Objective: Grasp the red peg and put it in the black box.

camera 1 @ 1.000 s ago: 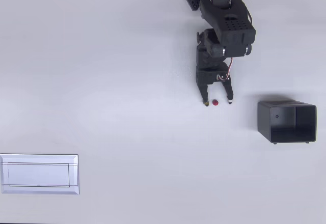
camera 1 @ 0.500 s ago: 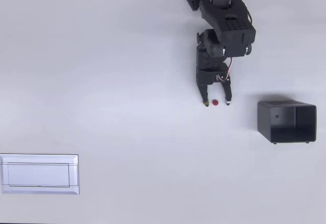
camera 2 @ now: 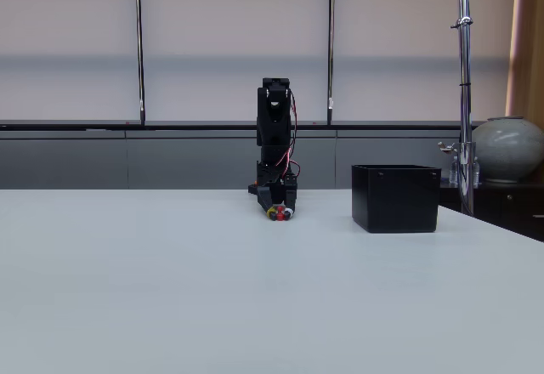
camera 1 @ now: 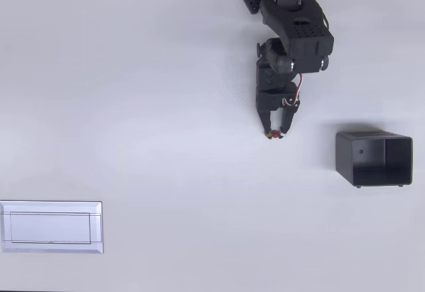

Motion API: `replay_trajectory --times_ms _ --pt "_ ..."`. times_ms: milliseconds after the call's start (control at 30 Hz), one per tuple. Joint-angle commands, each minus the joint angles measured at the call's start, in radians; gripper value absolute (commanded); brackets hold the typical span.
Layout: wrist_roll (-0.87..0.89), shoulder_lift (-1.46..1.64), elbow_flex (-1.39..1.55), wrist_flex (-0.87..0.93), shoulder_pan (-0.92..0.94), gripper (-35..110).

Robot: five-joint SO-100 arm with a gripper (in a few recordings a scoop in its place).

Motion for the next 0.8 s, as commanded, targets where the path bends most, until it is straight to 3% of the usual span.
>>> replay_trajectory --times_ms 0,133,200,267,333,600,767 --pt "-0.009 -0.121 -0.005 0.104 0.002 0" --pt "0.018 -0.403 -0.031 0.443 0.02 0" --pt "0.035 -0.623 0.043 0.859 0.028 0" --pt "0.025 -0.805 0.206 1.402 0.02 0" --pt "0.0 -0.916 0.311 1.687 -0.015 0" --pt "-0.161 -0.934 1.002 2.479 -0.219 0" --pt "-0.293 -0.759 1.453 2.677 -0.362 0"
